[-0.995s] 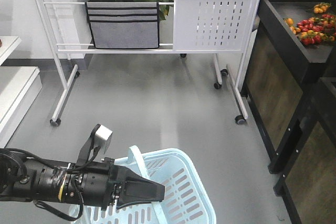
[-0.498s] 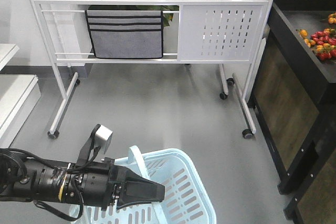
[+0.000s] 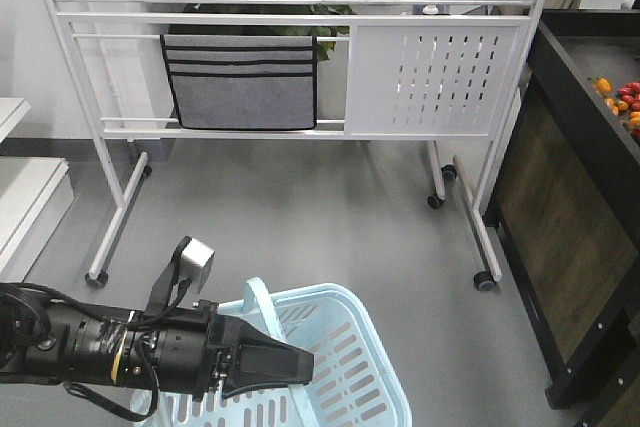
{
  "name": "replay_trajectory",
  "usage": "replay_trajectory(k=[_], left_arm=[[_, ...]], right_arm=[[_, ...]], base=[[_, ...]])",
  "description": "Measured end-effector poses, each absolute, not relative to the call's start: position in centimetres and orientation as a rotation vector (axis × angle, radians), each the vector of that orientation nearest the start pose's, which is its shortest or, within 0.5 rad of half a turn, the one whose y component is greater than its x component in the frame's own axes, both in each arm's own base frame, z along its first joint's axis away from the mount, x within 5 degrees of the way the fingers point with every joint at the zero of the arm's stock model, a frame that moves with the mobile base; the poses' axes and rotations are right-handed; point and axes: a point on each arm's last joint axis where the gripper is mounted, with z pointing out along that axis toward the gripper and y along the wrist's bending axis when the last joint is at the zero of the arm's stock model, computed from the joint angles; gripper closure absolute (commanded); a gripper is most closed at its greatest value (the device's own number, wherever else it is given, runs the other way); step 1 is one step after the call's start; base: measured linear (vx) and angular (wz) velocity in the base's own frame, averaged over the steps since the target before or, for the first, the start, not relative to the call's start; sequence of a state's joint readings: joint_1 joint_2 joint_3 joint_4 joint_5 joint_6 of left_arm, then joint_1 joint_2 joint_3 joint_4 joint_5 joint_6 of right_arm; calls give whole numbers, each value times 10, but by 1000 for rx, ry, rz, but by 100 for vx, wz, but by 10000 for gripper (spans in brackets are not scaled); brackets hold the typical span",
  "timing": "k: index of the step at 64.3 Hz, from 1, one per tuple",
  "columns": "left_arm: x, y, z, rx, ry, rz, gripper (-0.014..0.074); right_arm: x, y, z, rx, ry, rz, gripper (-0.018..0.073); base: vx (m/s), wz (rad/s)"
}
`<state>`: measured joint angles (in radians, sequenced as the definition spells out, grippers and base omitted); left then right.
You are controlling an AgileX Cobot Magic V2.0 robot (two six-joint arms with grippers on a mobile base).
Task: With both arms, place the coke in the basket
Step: 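Keep turning the base toward the snack and drink shelves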
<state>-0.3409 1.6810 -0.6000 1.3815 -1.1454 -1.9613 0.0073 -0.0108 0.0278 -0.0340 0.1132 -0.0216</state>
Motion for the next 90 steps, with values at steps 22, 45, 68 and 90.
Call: replay_trajectory(k=[22,45,68,90], left_arm=[[216,-163,178,173,2367,-1820,603],[216,-163,178,173,2367,-1820,603],[216,-163,178,173,2367,-1820,603],[216,-163,178,173,2367,-1820,603]], right_arm=[[57,0,194,-48,1613,-40,569],[57,0,194,-48,1613,-40,569],[57,0,194,-48,1613,-40,569],[57,0,194,-48,1613,-40,569]], base=[[19,-5],[22,-1],[22,22],[18,47]])
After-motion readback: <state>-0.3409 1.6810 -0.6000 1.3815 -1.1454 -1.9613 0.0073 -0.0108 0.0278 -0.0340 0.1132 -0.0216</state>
